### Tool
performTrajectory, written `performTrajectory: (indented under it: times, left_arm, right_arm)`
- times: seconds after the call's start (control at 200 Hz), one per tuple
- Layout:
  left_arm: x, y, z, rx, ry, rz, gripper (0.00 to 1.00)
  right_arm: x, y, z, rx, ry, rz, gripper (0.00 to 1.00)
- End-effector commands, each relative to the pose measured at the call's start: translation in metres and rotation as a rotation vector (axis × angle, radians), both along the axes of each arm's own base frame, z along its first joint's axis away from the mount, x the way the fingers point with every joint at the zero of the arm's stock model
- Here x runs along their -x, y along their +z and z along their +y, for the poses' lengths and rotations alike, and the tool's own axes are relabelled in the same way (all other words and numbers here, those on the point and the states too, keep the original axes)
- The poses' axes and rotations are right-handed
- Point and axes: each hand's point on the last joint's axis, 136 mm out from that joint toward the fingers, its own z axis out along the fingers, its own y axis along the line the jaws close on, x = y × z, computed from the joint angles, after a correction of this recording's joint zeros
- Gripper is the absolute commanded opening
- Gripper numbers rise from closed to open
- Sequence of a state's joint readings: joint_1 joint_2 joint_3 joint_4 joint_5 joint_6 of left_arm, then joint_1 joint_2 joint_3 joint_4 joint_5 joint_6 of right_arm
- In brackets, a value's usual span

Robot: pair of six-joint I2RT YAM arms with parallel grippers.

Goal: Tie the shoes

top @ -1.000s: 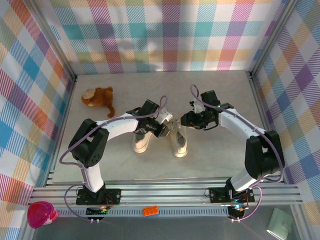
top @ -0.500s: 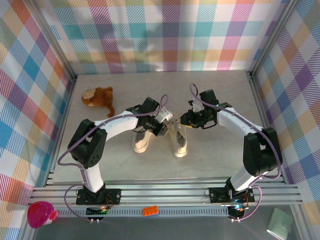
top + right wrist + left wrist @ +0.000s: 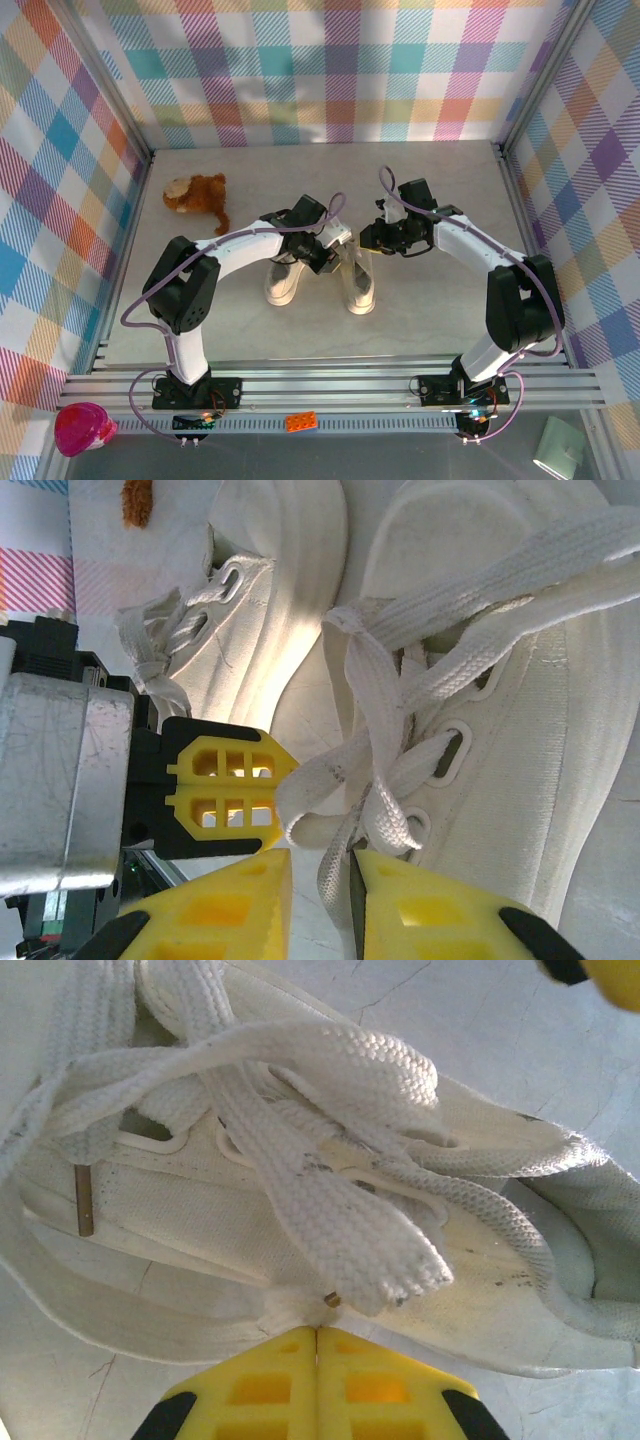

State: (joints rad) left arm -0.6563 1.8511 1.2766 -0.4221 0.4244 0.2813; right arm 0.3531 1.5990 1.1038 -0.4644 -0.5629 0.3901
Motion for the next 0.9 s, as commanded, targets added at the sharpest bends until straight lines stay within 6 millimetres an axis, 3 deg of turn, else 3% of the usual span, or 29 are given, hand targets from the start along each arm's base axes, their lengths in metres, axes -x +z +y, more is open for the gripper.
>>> performTrajectory:
  times: [0.0,0.385,0.735,0.895]
  left_arm:
    - [0.000,0.006,-0.004,-0.018,-0.020,-0.010,0.00]
    - [-0.001,-0.016,0.010,-0.119,-0.012,0.009,0.00]
    - [-0.010,0.006,0.013,-0.106,-0.052,-0.035,0.00]
    - [-0.012,0.002,0.014,-0.151,-0.121,-0.036,0.00]
  right_arm:
    - [-0.003,0.004,0.007,-0.030,0.009,0.007,0.24]
    - [-0.003,-0.003,0.002,-0.007,-0.025,0.007,0.22]
    - [-0.005,-0.001,-0.004,0.013,-0.046,-0.006,0.22]
    - [-0.005,-0.001,-0.006,0.016,-0.050,-0.007,0.22]
